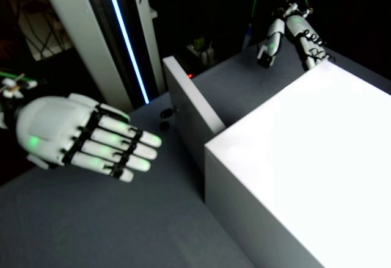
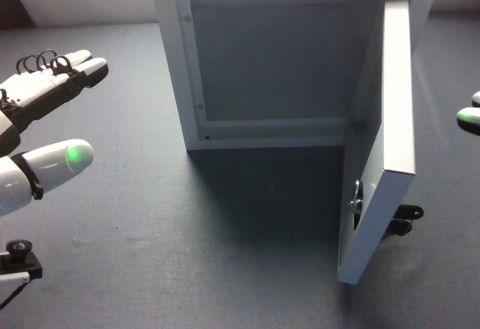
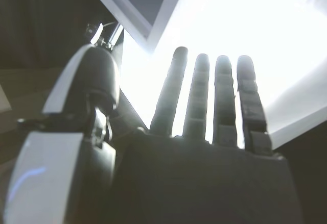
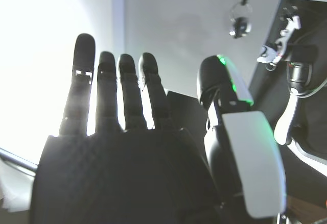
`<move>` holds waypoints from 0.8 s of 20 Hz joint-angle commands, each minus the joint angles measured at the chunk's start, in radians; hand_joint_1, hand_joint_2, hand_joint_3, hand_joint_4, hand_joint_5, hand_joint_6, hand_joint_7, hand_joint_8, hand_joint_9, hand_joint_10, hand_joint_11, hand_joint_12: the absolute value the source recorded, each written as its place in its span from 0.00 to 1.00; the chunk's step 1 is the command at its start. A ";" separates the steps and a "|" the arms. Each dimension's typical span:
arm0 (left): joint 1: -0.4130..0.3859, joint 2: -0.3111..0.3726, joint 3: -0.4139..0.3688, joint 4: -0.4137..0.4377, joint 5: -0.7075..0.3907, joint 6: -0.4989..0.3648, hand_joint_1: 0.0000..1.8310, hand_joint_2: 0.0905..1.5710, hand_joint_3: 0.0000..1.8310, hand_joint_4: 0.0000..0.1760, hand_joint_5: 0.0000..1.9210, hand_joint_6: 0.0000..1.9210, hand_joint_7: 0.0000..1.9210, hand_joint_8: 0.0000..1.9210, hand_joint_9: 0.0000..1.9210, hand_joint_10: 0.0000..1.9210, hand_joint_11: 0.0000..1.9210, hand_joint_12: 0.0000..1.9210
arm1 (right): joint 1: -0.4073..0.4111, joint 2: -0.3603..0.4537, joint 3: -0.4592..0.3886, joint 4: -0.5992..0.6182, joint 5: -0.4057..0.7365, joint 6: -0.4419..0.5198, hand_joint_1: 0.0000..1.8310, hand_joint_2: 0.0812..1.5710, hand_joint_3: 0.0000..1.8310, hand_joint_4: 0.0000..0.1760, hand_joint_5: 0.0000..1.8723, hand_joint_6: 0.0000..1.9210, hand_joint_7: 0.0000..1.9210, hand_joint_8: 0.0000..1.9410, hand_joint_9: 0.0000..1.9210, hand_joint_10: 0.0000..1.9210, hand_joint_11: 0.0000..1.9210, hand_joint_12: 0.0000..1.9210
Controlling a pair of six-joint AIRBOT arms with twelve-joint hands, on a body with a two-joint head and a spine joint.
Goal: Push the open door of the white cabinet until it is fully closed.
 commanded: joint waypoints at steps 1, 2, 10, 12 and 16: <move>-0.004 -0.003 0.008 -0.023 -0.121 -0.008 0.00 0.92 0.00 0.00 0.05 0.00 0.00 0.00 0.00 0.00 0.00 0.06 | 0.014 0.002 0.000 -0.002 0.112 0.008 0.21 0.86 0.00 0.00 0.12 0.03 0.08 0.00 0.00 0.23 0.00 0.66; -0.004 -0.003 0.007 -0.024 -0.123 -0.008 0.00 0.92 0.00 0.00 0.05 0.00 0.00 0.00 0.00 0.00 0.00 0.06 | 0.018 0.000 0.000 -0.016 0.108 0.010 0.21 0.86 0.00 0.00 0.12 0.03 0.09 0.00 0.00 0.24 0.00 0.63; 0.005 -0.002 0.006 -0.039 -0.138 -0.008 0.01 0.93 0.00 0.00 0.05 0.00 0.00 0.00 0.00 0.00 0.00 0.05 | 0.099 -0.032 0.019 -0.104 0.049 0.032 0.26 0.86 0.00 0.00 0.16 0.01 0.15 0.00 0.08 0.19 0.00 0.59; 0.009 -0.001 0.004 -0.043 -0.143 -0.008 0.00 0.93 0.00 0.00 0.05 0.00 0.00 0.00 0.00 0.00 0.00 0.03 | 0.133 -0.047 0.029 -0.130 0.026 0.039 0.24 0.87 0.00 0.00 0.17 0.01 0.15 0.00 0.09 0.18 0.00 0.63; 0.011 -0.001 0.003 -0.047 -0.149 -0.008 0.00 0.93 0.00 0.00 0.03 0.00 0.00 0.00 0.00 0.00 0.00 0.00 | 0.170 -0.070 0.042 -0.158 0.007 0.049 0.23 0.87 0.00 0.00 0.17 0.00 0.14 0.00 0.08 0.18 0.00 0.62</move>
